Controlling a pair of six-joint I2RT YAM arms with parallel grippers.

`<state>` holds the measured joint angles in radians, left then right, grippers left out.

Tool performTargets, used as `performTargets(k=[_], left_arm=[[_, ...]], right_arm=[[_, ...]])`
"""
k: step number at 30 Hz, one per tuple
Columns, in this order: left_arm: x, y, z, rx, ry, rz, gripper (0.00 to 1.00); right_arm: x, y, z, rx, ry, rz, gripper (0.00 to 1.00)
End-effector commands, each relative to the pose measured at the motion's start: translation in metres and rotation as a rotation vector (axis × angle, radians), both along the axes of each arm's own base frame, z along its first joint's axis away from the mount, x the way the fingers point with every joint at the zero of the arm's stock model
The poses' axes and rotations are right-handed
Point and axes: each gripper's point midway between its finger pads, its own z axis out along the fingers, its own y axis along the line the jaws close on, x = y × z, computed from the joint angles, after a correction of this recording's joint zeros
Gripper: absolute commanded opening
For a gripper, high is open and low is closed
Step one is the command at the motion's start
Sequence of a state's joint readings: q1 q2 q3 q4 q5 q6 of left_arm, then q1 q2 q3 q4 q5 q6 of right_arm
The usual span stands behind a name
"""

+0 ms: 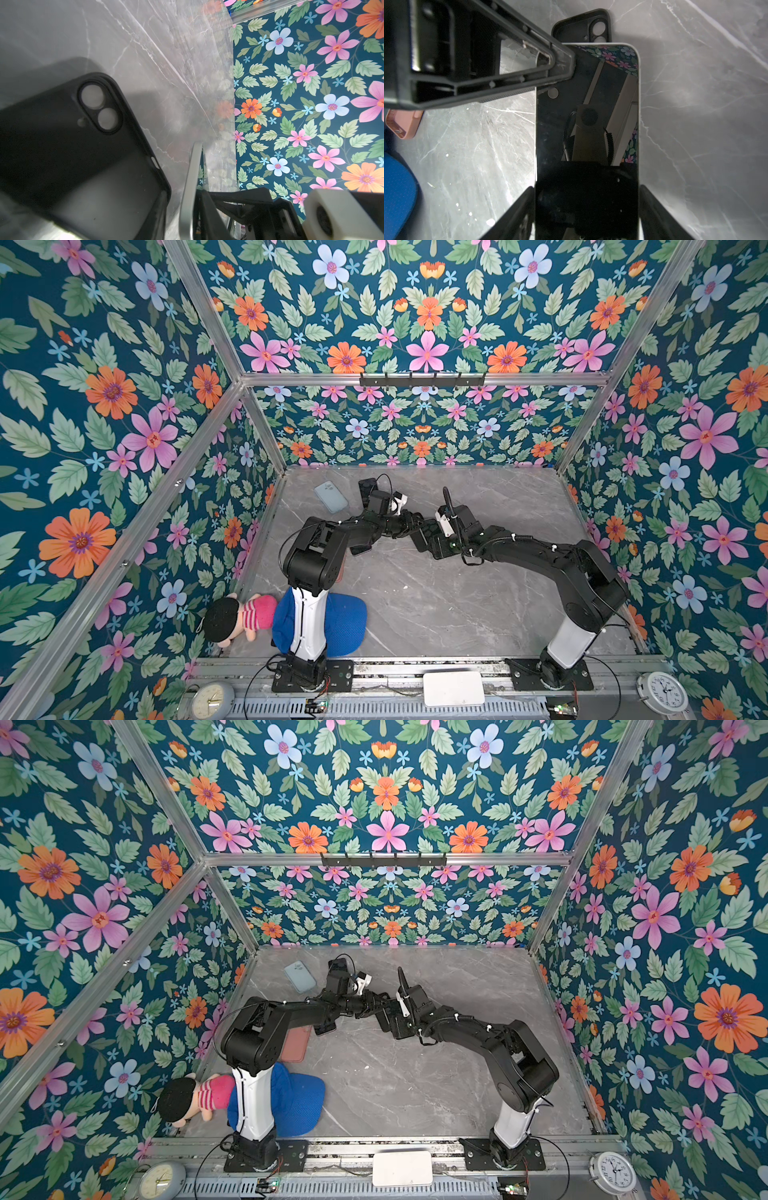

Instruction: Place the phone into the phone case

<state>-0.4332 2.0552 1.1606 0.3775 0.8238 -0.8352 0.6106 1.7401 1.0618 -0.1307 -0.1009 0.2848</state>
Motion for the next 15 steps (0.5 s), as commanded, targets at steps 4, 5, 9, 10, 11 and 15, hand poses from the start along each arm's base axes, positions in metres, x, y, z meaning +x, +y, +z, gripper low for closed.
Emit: performTargets(k=[4,5,9,10,11,15], left_arm=[[0.0016,-0.0010,0.0057,-0.032,-0.019,0.004,0.22],[0.0009,-0.0006,0.0056,-0.035,-0.017,0.006,0.21],[-0.0020,0.0005,0.0013,-0.036,-0.005,0.008,0.16],[-0.0023,0.0012,0.0012,-0.042,-0.003,0.011,0.15],[-0.0028,0.0010,0.0021,-0.050,-0.001,0.013,0.14],[-0.0044,0.0006,0.0052,-0.080,0.005,0.020,0.10]], right_arm=[[0.0062,0.0058,0.0094,0.018,-0.045,0.011,0.55],[0.0062,0.0058,0.0084,0.017,-0.043,0.010,0.56],[0.0064,0.0068,0.0091,0.019,-0.044,0.011,0.57],[0.0067,0.0067,0.0089,0.019,-0.044,0.011,0.58],[0.0066,0.0071,0.0099,0.020,-0.045,0.011,0.59],[0.0066,0.0069,0.0104,0.017,-0.046,0.011,0.63]])
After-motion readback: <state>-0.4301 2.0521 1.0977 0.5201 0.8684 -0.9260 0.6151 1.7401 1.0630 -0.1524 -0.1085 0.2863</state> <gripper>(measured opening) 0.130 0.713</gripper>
